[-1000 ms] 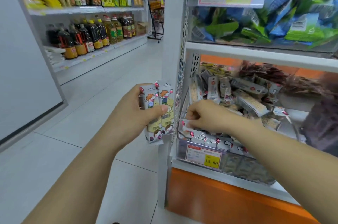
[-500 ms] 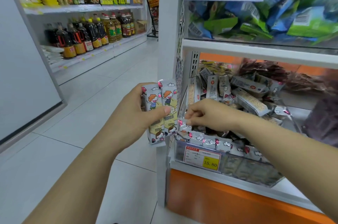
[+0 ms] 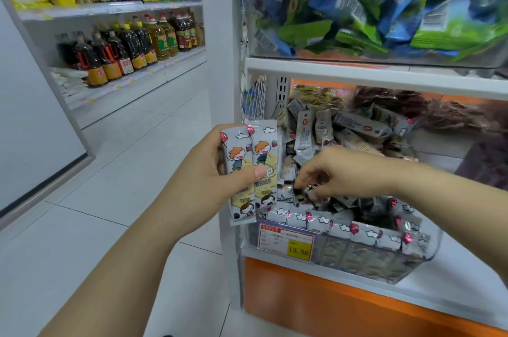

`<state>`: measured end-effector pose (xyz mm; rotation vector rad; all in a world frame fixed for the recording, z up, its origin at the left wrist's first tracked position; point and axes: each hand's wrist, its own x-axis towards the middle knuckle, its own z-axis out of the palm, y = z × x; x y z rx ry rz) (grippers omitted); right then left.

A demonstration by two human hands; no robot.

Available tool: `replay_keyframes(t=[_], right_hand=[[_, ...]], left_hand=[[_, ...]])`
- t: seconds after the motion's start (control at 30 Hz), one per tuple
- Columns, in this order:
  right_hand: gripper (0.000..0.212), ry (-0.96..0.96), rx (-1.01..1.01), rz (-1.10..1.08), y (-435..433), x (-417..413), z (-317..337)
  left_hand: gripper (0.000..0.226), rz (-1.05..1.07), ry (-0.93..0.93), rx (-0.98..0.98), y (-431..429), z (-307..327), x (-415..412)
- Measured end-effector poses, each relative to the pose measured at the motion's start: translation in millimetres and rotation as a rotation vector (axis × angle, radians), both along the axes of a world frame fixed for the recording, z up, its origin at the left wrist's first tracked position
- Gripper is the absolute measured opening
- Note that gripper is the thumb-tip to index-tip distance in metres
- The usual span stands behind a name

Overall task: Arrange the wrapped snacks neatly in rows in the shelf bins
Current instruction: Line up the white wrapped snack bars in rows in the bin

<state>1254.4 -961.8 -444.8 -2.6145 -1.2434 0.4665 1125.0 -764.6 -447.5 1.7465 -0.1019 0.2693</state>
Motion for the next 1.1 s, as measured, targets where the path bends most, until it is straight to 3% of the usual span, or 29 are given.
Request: replay_keyframes(t=[0.3, 0.43, 0.6, 0.8, 1.1], right_hand=[[0.026, -0.273, -0.2, 0.183, -5.9, 4.2, -6.5], [0.016, -0.374, -0.202, 0.224, -14.4, 15.2, -7.6], [0.019, -0.388, -0.19, 0.215, -31.1, 20.7, -9.6], [0.011, -0.562, -0.157, 0.31, -36.3, 25.2, -20.9], [0.024, -0.248, 0.069, 0.254, -29.2, 12.6, -9.0]], left_hand=[[0.042, 0.048, -0.067, 0.032, -24.5, 0.7, 17.1], [0.044, 0.068, -0.062, 0.081, -35.9, -2.6, 28.6], [0.045, 0.084, -0.059, 0.104, -44.0, -5.8, 38.2], [0.043, 0.133, -0.067, 0.103, -42.4, -7.8, 38.4], [0.045, 0.167, -0.054, 0.072, -37.6, -12.7, 39.2]])
